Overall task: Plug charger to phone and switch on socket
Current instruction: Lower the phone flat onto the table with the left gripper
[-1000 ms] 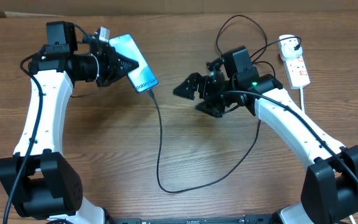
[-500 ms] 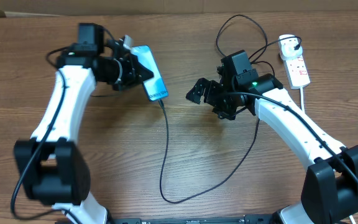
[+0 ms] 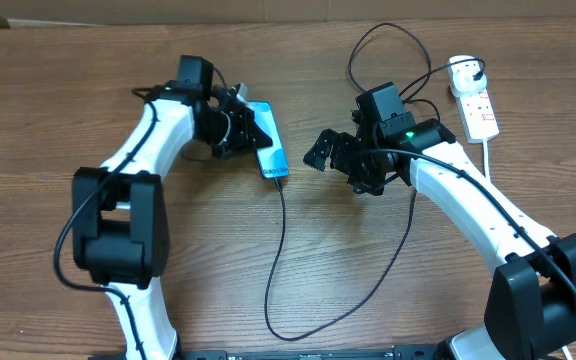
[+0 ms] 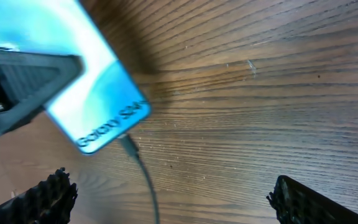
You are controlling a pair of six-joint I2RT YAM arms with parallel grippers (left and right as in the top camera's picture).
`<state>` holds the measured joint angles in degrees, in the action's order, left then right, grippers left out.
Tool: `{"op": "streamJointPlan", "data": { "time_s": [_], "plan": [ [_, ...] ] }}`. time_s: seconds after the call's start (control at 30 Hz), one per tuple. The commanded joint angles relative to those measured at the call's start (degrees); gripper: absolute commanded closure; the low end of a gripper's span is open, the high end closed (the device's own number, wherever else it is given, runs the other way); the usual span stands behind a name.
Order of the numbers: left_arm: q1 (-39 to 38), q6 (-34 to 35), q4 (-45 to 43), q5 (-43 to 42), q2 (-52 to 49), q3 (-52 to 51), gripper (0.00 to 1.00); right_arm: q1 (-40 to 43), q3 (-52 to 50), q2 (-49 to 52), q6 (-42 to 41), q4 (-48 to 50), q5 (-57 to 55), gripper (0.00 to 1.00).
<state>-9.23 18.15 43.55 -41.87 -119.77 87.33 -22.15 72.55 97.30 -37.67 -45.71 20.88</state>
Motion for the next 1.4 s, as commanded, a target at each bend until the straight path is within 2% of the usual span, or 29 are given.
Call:
{"op": "streamJointPlan", "data": {
  "time_s": [0.0,0.37,0.57,0.7,0.87,1.37],
  "plan": [
    [-2.45,-1.22,-0.87,-1.18,-2.62,0.02,0.96,0.17,0.52,-0.09,0.50,0.15,-0.70,0.00],
    [-2.86,4.24,-6.95,-1.18,-4.31,0.04,0.95,0.15,0.52,-0.09,0.72,-0.17,-0.68,0.00],
    [-2.60,4.79,-6.97,-0.94,-4.37,0.04,0.96,0.15,0.52,-0.09,0.94,-0.50,-0.68,0.00],
    [-3.08,4.81,-6.99,-0.98,-4.63,0.02,0.92,0.15,0.52,-0.09,0.94,-0.55,-0.66,0.00],
    [-2.69,5.49,-7.65,-0.94,-4.63,0.04,0.94,0.15,0.52,-0.09,1.36,-1.16,-0.42,0.00],
    [-2.78,5.46,-6.10,4.39,-4.63,0.02,0.94,0.15,0.52,-0.09,1.77,-1.36,0.76,0.00]
  ]
}}
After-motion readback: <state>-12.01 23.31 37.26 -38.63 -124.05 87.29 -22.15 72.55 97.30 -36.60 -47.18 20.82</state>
